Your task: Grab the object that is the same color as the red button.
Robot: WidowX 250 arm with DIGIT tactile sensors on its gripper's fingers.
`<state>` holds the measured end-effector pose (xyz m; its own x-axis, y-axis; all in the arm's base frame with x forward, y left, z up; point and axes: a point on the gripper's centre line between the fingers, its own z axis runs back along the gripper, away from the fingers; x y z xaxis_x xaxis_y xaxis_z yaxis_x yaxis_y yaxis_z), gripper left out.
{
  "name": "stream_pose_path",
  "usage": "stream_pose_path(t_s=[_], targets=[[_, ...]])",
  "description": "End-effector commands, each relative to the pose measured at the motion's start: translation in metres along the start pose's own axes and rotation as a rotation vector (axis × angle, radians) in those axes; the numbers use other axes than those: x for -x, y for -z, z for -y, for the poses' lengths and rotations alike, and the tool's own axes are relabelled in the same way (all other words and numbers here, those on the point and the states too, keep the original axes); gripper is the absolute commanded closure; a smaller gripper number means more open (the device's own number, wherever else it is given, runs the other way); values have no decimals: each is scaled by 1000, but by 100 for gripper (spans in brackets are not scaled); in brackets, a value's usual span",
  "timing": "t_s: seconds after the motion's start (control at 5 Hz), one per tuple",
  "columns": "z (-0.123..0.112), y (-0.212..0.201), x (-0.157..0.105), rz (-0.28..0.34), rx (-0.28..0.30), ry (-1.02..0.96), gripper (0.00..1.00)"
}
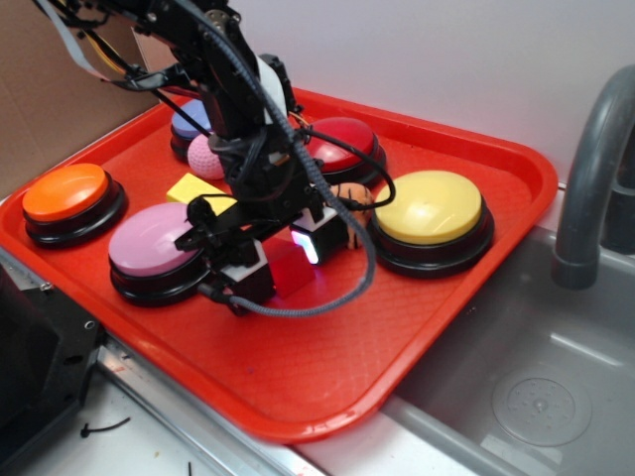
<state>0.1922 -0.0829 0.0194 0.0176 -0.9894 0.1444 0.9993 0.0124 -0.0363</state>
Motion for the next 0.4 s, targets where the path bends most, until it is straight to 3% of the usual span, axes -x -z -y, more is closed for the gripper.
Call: stream_pose_path(t_s=[0.0, 0.2], targets=[[-12, -81, -4, -72, -112, -498, 100], [-15, -119, -11, -56, -117, -730, 100]])
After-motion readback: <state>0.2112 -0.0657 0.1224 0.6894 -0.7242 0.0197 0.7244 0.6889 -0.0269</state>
